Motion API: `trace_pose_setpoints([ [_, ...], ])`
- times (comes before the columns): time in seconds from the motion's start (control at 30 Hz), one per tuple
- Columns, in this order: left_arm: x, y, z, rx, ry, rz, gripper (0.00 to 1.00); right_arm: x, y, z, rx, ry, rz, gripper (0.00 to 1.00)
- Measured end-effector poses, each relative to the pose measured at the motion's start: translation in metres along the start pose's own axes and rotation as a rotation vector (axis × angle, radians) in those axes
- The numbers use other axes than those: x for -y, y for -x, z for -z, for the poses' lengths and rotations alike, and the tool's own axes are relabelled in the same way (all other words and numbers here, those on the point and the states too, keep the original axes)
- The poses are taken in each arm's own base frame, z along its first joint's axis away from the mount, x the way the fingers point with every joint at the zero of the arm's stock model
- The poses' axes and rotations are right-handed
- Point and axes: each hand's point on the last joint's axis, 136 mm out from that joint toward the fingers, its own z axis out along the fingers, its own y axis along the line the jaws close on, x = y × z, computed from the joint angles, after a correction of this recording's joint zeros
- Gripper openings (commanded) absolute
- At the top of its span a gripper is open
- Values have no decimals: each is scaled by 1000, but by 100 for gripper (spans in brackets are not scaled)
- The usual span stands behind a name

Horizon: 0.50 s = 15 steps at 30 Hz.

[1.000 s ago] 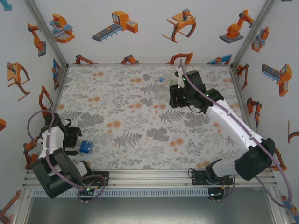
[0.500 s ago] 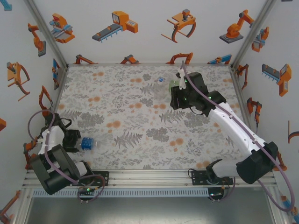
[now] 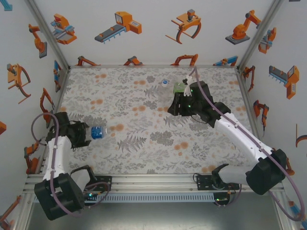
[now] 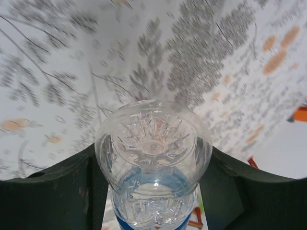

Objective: Screw on the bottle caps

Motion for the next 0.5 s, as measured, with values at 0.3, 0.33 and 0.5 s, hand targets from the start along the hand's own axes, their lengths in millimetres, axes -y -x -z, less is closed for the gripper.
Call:
trace_pose_setpoints([
  [0.3,39,-62,4,-92,-117,88,44,-67,-8,-28,157,224,-82,55],
  [0.33,46,-67,6,-94,-134,96,44,-71,-8,-31,174,234,-99,56],
  [0.5,76,-93,11,-115,-225,142,44,-91,-2,-43,255,274,-232,66],
])
